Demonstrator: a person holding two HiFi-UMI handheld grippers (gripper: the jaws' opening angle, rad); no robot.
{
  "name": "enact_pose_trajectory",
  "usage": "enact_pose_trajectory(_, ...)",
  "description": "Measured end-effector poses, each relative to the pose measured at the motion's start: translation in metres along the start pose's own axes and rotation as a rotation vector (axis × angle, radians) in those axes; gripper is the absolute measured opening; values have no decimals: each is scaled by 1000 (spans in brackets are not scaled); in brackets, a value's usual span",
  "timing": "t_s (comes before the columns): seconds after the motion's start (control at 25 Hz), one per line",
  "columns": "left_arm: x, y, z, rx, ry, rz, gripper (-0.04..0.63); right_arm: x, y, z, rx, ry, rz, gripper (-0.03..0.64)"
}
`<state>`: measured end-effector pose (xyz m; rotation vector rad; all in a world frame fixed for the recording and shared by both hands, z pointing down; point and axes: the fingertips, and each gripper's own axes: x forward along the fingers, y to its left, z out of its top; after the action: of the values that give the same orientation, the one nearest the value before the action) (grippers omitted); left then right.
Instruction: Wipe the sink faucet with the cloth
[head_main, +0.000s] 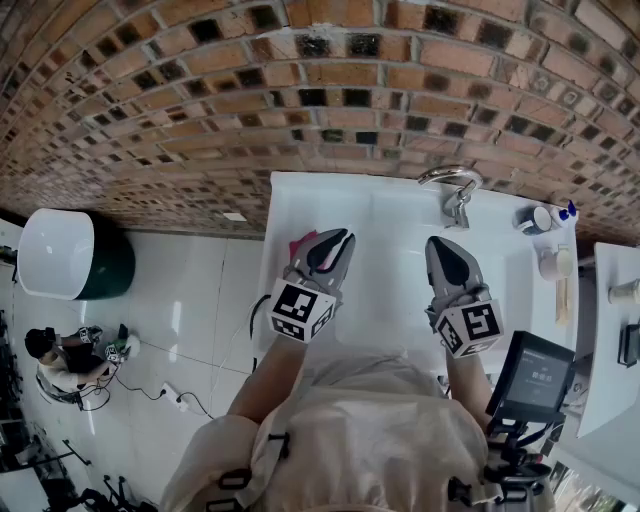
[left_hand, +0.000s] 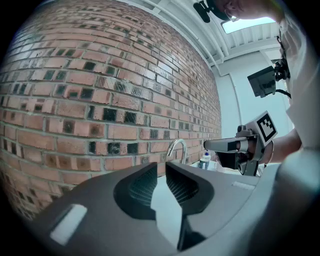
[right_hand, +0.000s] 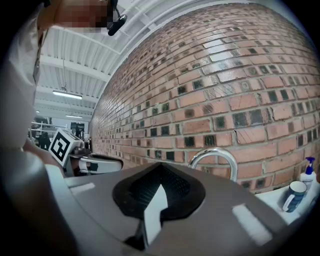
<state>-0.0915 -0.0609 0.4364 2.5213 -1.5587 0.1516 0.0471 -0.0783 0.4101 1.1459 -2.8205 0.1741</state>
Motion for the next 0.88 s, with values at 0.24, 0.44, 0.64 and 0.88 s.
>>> enact_pose_trajectory(0.24, -1, 17, -28, -4, 82, 32, 181, 12, 5, -9, 8, 14, 20, -9)
enact_pose_trajectory(0.44, -10, 41, -62, -33, 159, 108, 232, 24, 12, -25, 25, 48, 48, -10)
enact_pose_trajectory(0.64, -17, 62, -102, -57, 285, 148, 261, 37, 17, -35, 42, 83, 66, -9)
enact_pose_trajectory(0.88, -20, 81, -151, -105, 402, 181, 282, 54, 22, -51, 62, 122, 95, -10)
